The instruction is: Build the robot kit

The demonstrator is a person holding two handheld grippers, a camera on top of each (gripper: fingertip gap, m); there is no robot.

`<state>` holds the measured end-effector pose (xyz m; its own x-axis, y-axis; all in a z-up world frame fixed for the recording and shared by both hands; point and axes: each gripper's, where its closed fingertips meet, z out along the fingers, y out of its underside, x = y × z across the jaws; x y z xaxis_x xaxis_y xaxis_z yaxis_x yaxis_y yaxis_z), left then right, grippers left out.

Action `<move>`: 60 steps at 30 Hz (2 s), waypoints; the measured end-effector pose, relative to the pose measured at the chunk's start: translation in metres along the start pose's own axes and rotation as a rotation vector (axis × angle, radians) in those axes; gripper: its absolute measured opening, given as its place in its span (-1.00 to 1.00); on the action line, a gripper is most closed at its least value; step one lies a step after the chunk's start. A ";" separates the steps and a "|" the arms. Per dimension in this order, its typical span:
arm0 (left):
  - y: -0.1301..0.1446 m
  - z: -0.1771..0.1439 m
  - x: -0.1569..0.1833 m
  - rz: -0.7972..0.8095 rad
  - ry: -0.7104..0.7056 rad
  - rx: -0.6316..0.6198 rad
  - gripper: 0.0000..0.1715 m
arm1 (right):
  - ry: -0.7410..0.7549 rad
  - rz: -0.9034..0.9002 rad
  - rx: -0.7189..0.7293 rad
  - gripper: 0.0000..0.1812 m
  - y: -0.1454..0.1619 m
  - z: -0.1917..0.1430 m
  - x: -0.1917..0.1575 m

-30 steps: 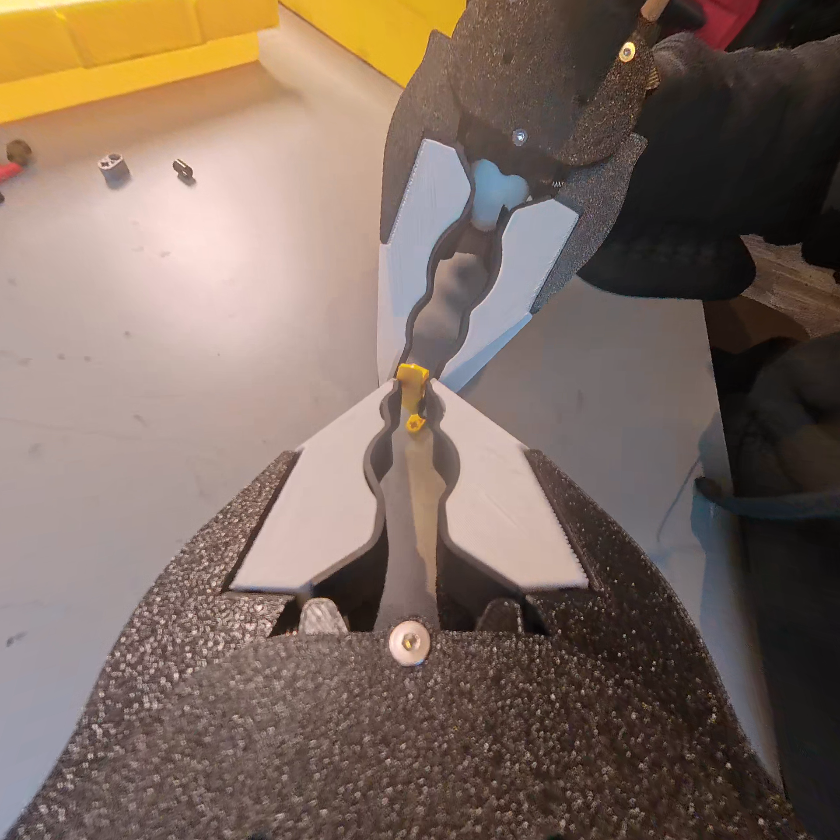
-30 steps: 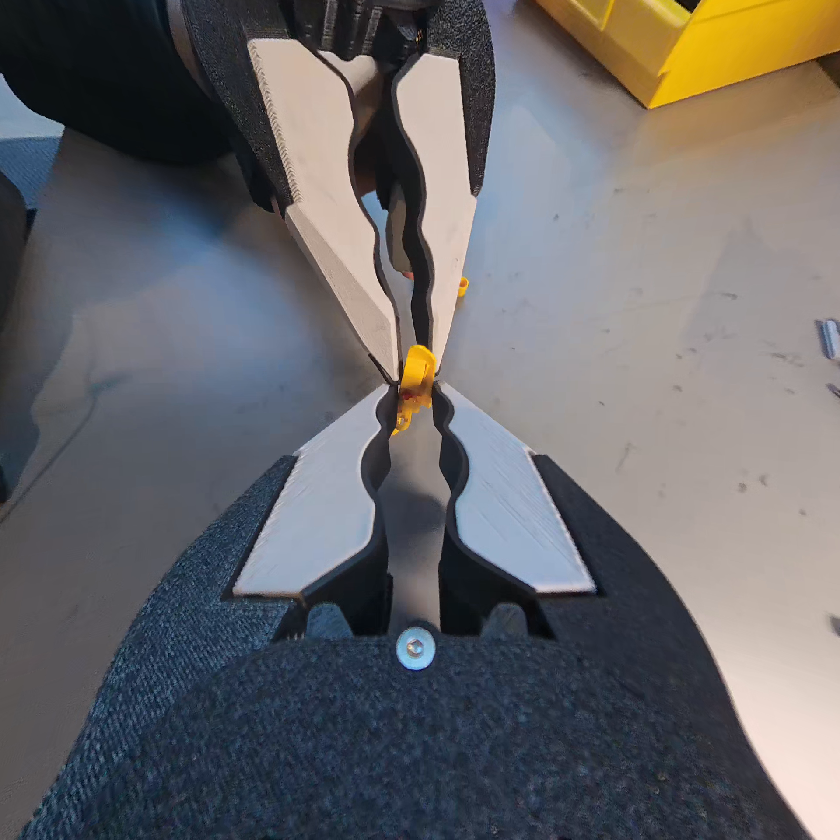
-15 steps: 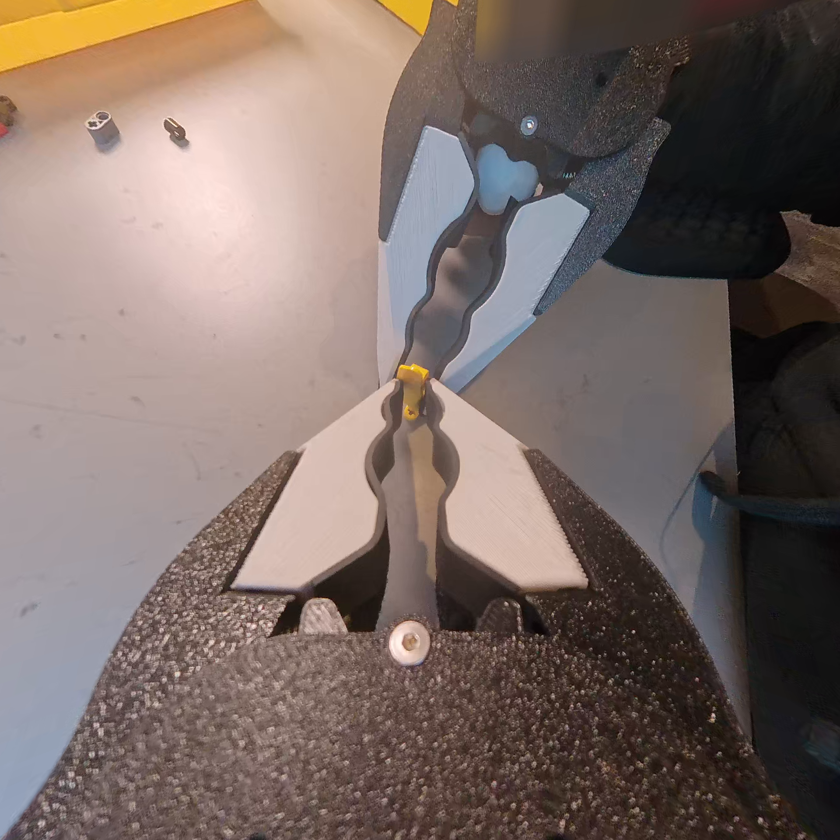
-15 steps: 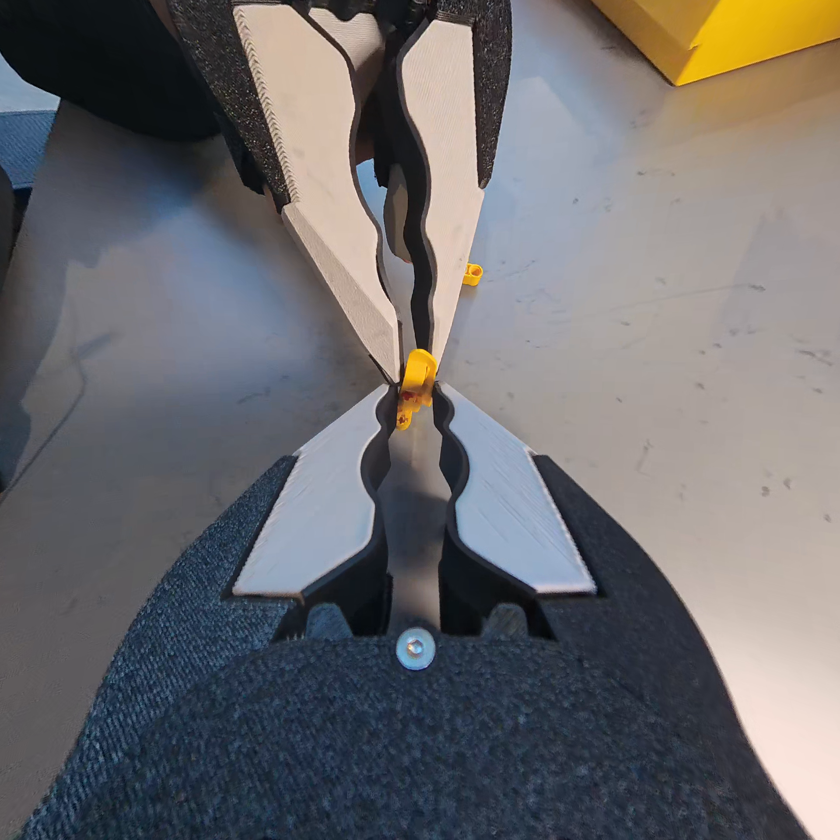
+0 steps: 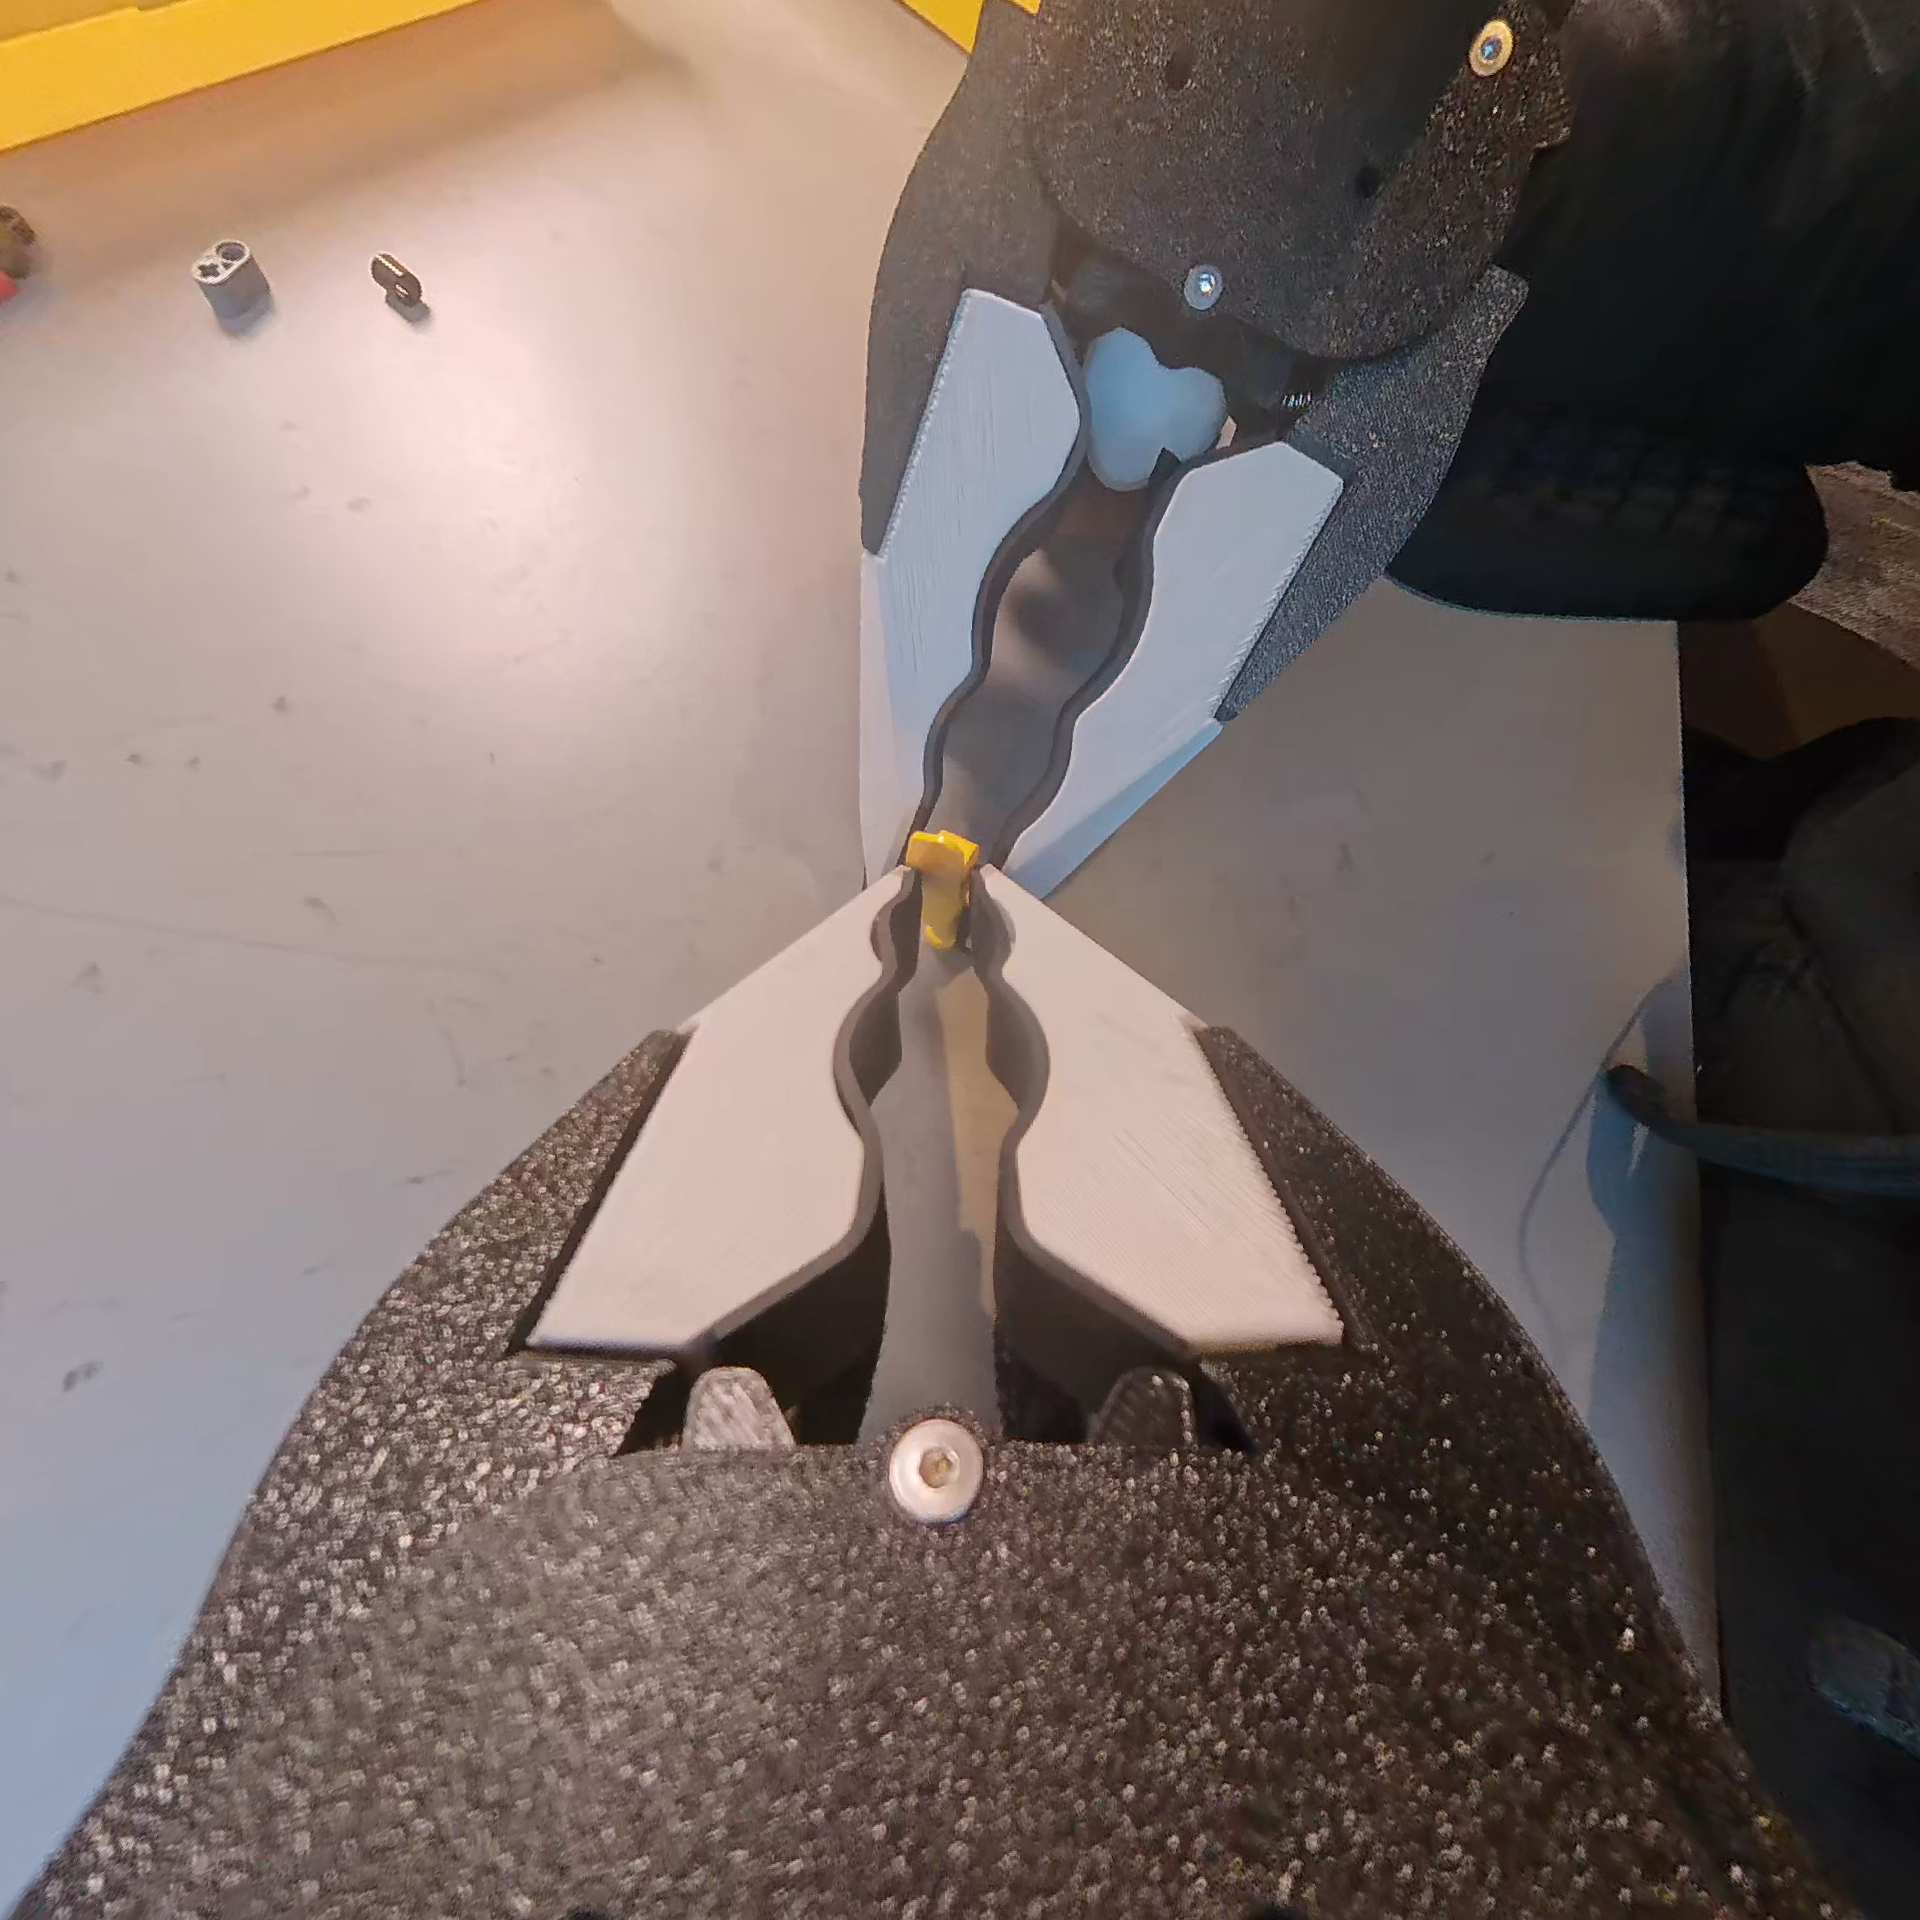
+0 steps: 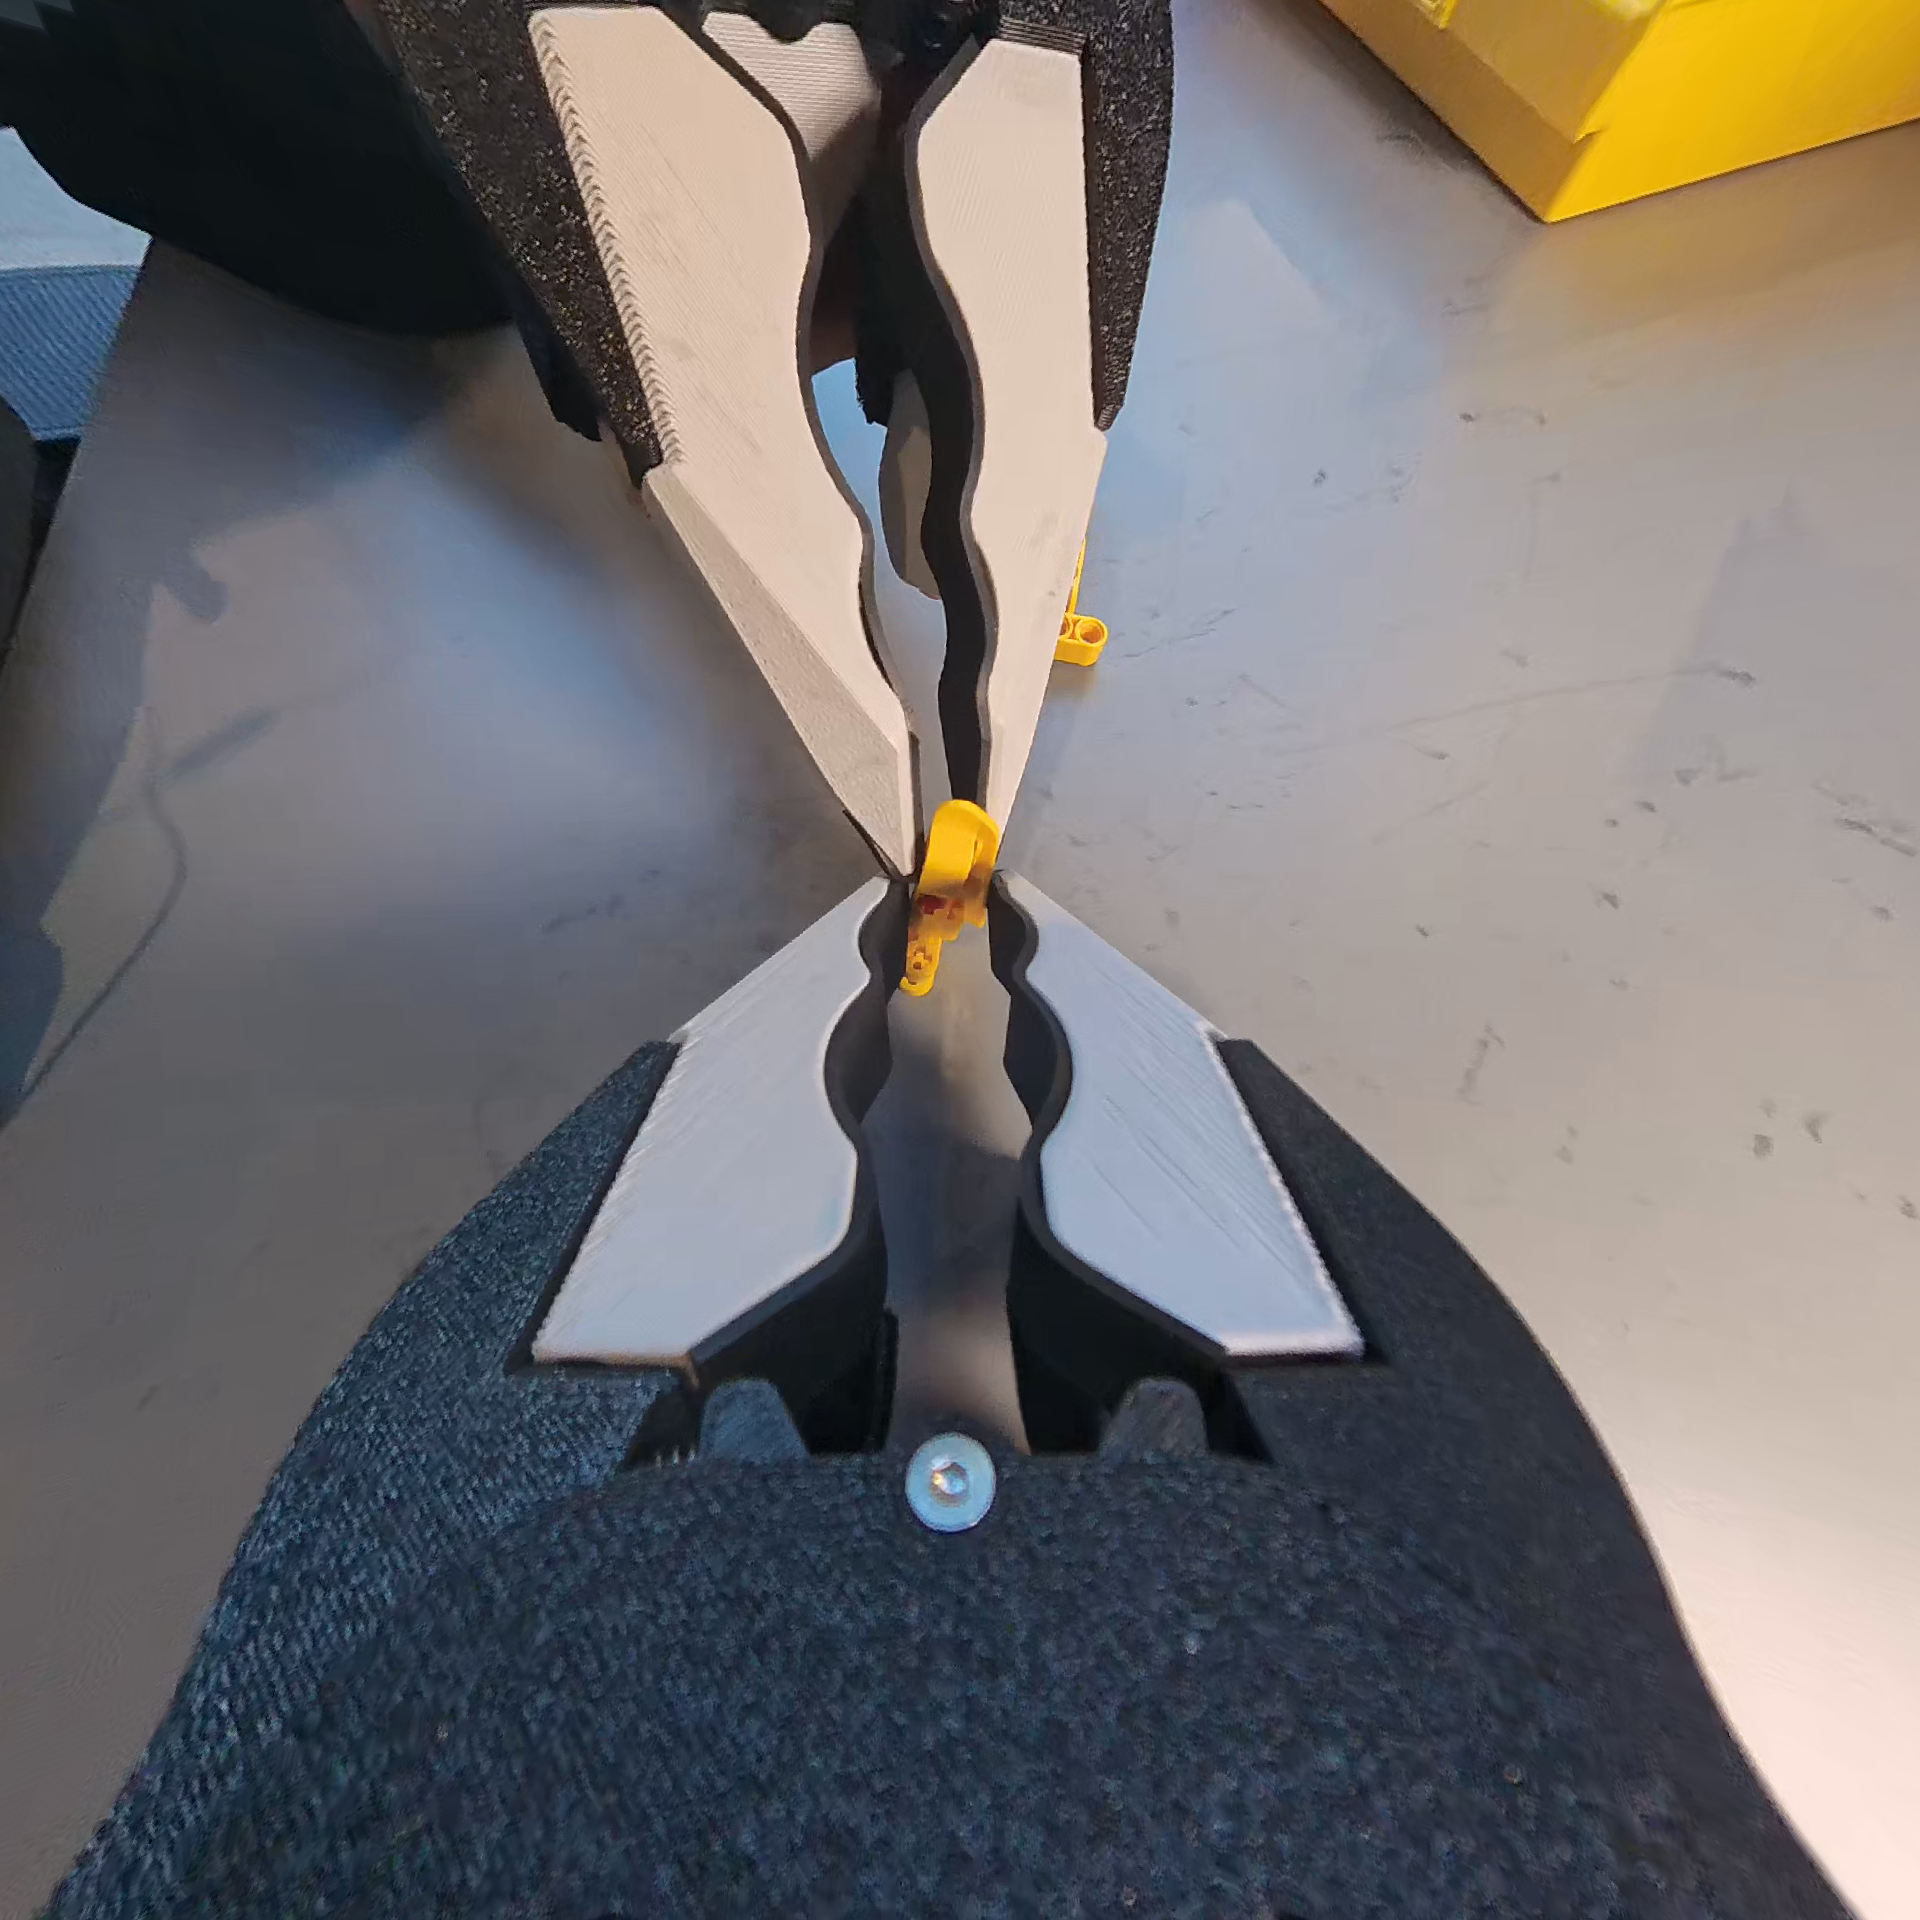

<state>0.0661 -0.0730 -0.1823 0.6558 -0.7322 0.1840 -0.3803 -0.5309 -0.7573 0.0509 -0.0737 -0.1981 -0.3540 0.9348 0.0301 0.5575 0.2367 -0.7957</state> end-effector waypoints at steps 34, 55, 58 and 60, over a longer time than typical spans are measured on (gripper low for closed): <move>0.008 0.002 -0.002 0.066 0.005 -0.010 -1.00 | 0.090 0.000 -0.157 -0.54 0.014 -0.009 0.003; 0.015 -0.026 -0.004 -0.087 0.071 0.084 -0.74 | 0.378 -0.503 -0.185 -0.92 -0.004 -0.002 0.009; 0.012 -0.024 -0.002 -0.104 0.084 0.106 -0.81 | 0.450 -0.610 -0.190 -0.93 -0.012 -0.003 0.012; 0.011 -0.022 -0.003 -0.097 0.072 0.113 -0.84 | 0.475 -0.645 -0.189 -0.93 -0.015 -0.003 0.012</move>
<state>0.0455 -0.0861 -0.1772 0.6360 -0.7107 0.3006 -0.2393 -0.5520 -0.7988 0.0410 -0.0651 -0.1842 -0.3165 0.6021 0.7330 0.4849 0.7668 -0.4205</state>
